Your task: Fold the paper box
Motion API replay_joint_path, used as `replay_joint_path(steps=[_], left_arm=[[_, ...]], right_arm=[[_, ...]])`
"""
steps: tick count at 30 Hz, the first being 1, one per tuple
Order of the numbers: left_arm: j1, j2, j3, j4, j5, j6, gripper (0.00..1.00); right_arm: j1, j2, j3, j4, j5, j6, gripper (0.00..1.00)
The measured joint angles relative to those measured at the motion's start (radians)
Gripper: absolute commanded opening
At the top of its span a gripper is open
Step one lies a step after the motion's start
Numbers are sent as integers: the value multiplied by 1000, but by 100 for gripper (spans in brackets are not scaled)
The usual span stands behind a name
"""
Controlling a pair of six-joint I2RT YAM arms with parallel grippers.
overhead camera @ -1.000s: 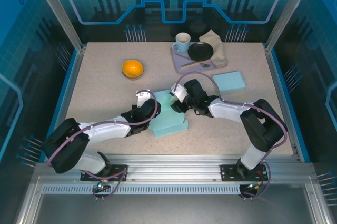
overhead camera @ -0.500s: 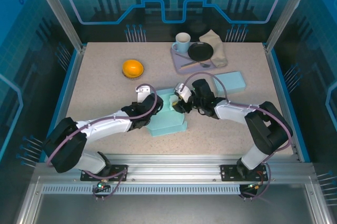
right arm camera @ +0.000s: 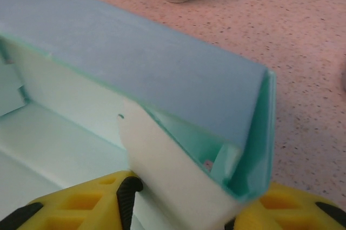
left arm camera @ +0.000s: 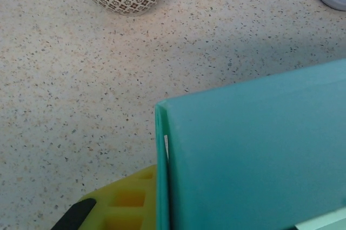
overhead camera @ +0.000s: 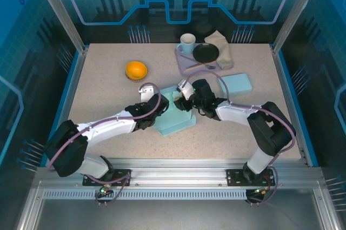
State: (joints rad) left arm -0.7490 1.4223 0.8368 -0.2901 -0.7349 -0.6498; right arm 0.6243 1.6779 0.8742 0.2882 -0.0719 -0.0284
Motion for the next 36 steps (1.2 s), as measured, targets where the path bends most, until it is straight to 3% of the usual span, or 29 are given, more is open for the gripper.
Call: replay_joint_path(steps=[9,22,36], left_arm=[[-15,-9,14,-12,53,-18,14],[-28,7,77,-95,13,-60,14],[-48,66,130,-88,8,-93,14]], right_arm=[[18,20,24,-5,134,32,33],[20,19,88,-118,226,56,35],[-33,20,221,-416,299,250,35]])
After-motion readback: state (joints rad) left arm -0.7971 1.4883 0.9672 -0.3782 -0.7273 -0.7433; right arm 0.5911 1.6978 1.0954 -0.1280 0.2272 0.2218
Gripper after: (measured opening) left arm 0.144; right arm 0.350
